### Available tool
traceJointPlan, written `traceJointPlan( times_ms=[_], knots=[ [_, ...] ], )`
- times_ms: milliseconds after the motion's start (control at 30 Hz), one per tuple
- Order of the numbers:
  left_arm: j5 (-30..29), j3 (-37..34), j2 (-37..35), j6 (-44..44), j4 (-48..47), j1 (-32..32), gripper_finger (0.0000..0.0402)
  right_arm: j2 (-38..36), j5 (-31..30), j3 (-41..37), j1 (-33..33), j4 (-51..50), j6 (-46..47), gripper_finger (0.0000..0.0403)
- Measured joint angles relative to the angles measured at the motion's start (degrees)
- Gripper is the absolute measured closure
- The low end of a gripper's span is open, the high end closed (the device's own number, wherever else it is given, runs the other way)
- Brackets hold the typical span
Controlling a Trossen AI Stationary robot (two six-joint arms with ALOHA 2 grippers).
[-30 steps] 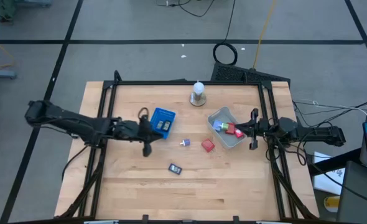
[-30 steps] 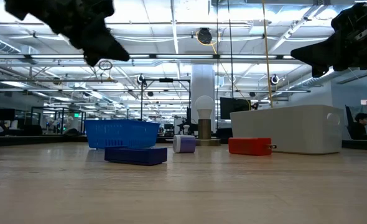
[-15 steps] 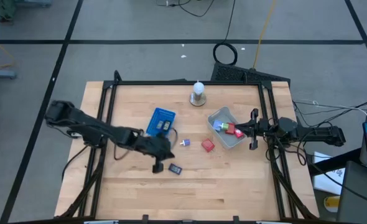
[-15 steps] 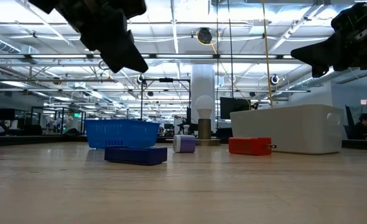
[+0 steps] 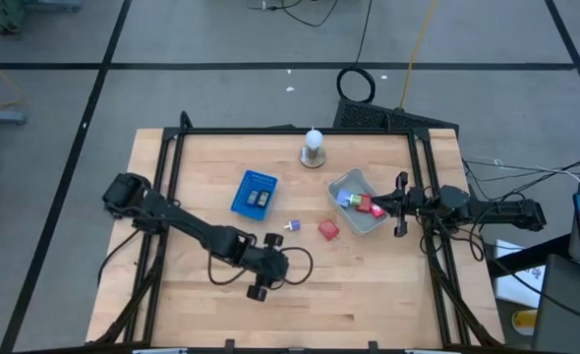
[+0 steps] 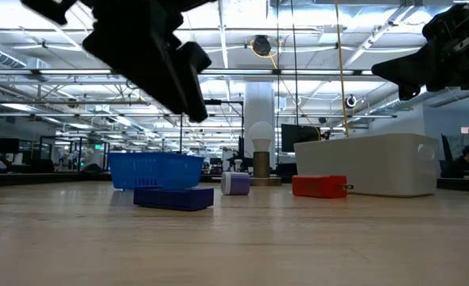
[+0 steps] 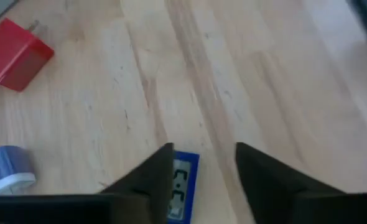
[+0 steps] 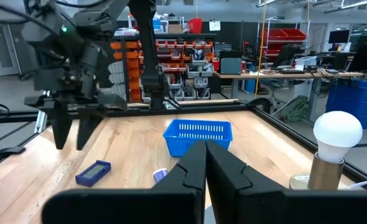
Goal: Pick & Place Office items
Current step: Put the dark blue timer into the blue bin
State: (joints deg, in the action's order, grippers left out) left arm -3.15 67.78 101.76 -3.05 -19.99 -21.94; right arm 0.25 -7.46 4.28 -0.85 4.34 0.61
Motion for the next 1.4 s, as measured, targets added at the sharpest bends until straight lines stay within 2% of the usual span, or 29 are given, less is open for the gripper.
traceJointPlan(
  times_ms=[133,233,367,433,500,767,1100,1233,1400],
  knots=[
    [-2.5,0.1,1.2,1.0,-1.9,0.5,0.0154,0.0,0.0,0.0,0.0,-0.1,0.2,0.0403],
    [-2.7,0.1,1.9,1.1,-3.4,1.4,0.0116,0.0,0.0,0.0,0.0,-0.1,0.2,0.0403],
    [-2.2,0.1,3.7,3.3,-4.9,1.8,0.0089,0.0,0.0,0.0,0.0,-0.1,0.2,0.0403],
    [0.9,0.1,4.3,4.2,-5.0,1.9,0.0086,0.1,0.0,0.0,0.0,-0.1,0.1,0.0403],
    [3.3,0.1,5.1,5.0,-4.3,2.0,0.009,0.2,0.0,0.0,0.0,-0.2,0.1,0.0403],
    [3.2,0.0,7.9,4.9,-4.7,3.8,0.0121,0.7,0.0,0.0,0.0,-0.2,0.1,0.0403],
    [5.0,0.2,10.2,4.4,-4.1,5.4,0.0134,1.2,0.0,0.0,0.0,-0.1,0.1,0.0403],
    [4.9,0.1,9.9,4.9,-4.0,5.4,0.0175,1.2,0.0,0.0,0.0,-0.1,0.1,0.0403],
    [4.6,0.0,9.2,6.9,-4.2,4.4,0.0266,1.2,0.0,0.0,0.0,-0.2,0.2,0.0403]
  ],
)
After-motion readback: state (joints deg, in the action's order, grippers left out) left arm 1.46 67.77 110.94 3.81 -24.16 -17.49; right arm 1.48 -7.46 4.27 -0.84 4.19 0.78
